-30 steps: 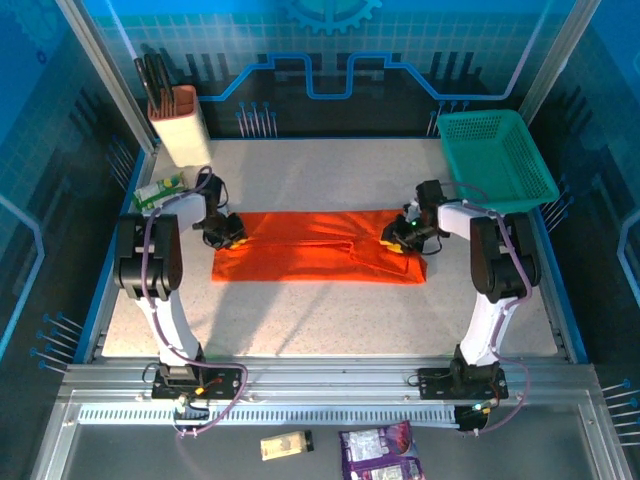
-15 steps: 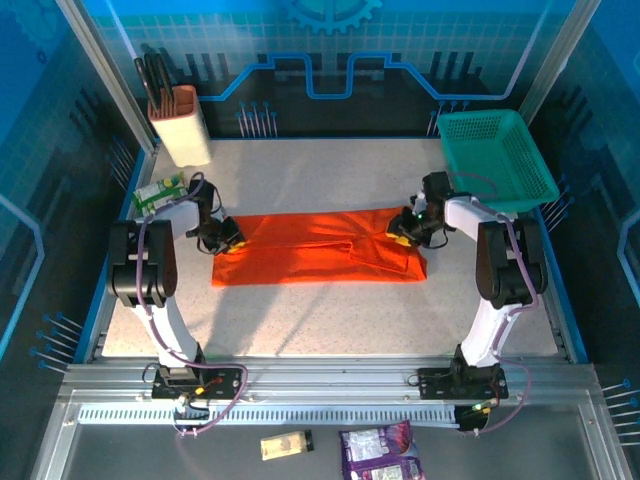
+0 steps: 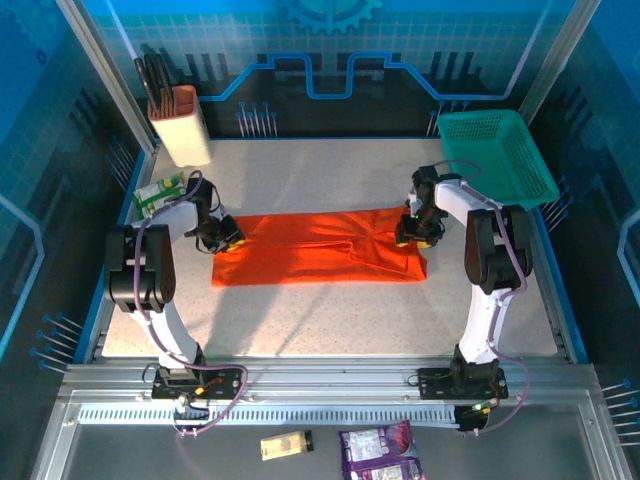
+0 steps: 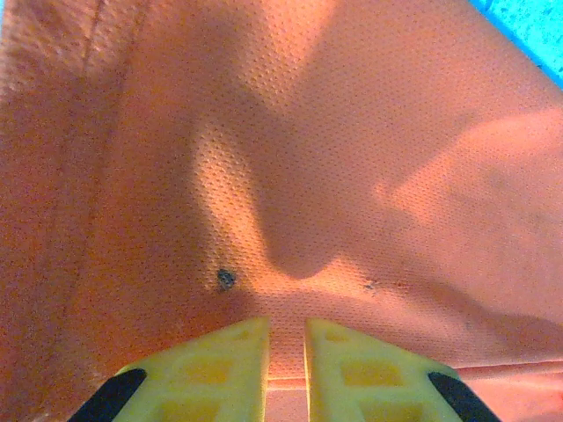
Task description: Fold the inside-out t-shirt
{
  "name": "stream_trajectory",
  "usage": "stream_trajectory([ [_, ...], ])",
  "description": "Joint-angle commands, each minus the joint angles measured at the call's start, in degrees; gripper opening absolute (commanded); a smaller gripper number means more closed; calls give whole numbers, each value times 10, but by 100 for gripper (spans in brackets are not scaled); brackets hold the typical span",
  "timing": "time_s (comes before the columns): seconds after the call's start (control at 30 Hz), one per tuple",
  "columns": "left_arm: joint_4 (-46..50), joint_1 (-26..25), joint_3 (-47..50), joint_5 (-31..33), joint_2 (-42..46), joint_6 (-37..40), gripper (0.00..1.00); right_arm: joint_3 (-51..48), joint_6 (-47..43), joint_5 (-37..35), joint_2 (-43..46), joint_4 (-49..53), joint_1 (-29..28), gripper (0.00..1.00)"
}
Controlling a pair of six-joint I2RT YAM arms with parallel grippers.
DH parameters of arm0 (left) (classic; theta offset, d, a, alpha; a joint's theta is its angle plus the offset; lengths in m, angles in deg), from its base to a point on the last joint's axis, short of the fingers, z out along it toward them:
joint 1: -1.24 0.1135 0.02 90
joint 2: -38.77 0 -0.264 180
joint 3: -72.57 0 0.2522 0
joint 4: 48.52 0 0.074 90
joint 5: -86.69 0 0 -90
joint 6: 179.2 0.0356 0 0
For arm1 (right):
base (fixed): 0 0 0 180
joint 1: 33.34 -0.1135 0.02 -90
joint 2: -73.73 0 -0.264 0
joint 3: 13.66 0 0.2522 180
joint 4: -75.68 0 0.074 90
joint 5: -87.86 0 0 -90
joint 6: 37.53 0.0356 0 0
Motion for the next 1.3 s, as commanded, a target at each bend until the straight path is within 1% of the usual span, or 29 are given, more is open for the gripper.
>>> stream_trajectory([
  [0.0, 16, -2, 9, 0, 19, 1, 19, 25, -11, -24, -18, 26, -15, 54],
  [0.33, 21, -2, 3, 1, 22, 2, 19, 42, 6, -126, -59, 45, -40, 55],
  [0.57, 23, -2, 4, 3, 26, 3, 19, 42, 16, -104, -21, 39, -42, 54],
  [0.73, 23, -2, 3, 2, 28, 2, 19, 56, 12, -116, -7, 43, -41, 59],
  [0.83, 23, -2, 2, 3, 29, 2, 19, 58, 10, -115, -14, 42, -37, 59],
  [1.07, 25, -2, 0, 4, 30, 1, 19, 40, 8, -87, -47, 21, -30, 60],
  [1.17, 26, -2, 0, 4, 29, 1, 19, 27, 12, -89, -53, 19, -30, 57],
  [1.27, 26, -2, 0, 7, 28, 4, 19, 15, 16, -89, -48, 14, -30, 49],
])
